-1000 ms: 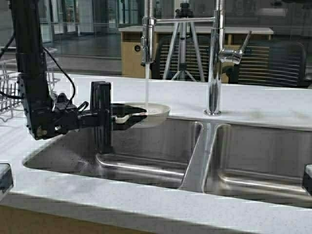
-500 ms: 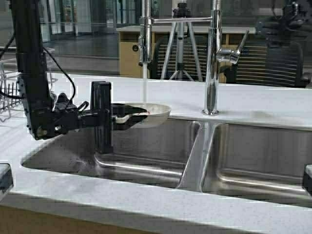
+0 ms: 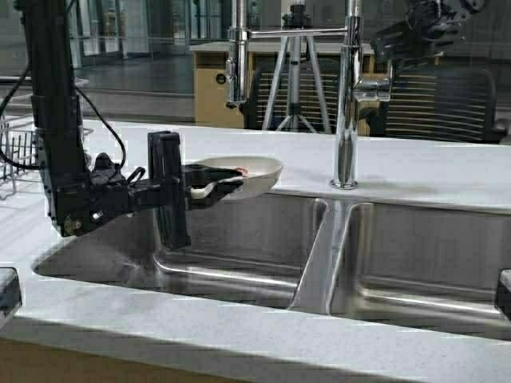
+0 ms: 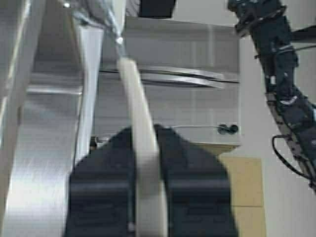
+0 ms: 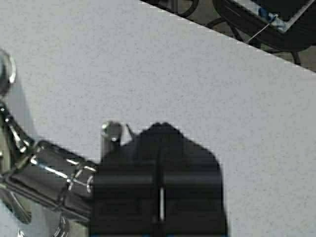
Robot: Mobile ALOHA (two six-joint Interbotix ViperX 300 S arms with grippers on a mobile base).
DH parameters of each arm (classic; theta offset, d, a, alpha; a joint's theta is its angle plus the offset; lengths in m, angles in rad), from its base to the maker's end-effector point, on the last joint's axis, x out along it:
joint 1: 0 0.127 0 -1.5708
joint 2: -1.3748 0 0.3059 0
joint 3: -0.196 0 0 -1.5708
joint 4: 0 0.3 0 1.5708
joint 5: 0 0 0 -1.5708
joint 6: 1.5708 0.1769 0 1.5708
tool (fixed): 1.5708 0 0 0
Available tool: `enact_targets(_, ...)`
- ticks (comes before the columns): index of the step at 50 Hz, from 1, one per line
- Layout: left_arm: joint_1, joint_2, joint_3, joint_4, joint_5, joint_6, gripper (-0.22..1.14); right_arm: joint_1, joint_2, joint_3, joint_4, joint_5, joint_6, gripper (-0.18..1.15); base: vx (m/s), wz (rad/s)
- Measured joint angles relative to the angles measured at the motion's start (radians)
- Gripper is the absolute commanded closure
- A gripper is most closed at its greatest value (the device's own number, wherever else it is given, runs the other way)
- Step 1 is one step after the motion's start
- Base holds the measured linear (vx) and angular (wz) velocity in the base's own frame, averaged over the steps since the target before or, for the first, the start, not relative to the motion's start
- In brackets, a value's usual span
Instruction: Wash the pan
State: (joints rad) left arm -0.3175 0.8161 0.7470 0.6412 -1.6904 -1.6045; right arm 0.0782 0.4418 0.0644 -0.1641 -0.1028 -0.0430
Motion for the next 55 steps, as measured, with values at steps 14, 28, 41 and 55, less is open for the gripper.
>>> enact_targets(14, -0.005, 0.011, 0.014, -0.169, -0.012, 0.186, 0.89, -0.025, -0.152, 0.17, 0.02, -0.049, -0.02, 0.91, 0.0, 0.0)
enact_targets(28, -0.006, -0.15, 0.13, -0.219, 0.345, 0.169, 0.89, -0.069, -0.344, 0.434, 0.118, -0.186, -0.017, 0.91, 0.0, 0.0)
enact_targets(41, -0.02, -0.14, 0.097, -0.104, 0.262, 0.058, 0.89, -0.025, -0.526, 0.601, 0.127, -0.193, 0.005, 0.91, 0.0, 0.0)
enact_targets(55, -0.012, -0.117, 0.071, -0.114, 0.339, 0.114, 0.89, -0.006, -0.712, 0.706, 0.129, -0.193, 0.026, 0.91, 0.0, 0.0)
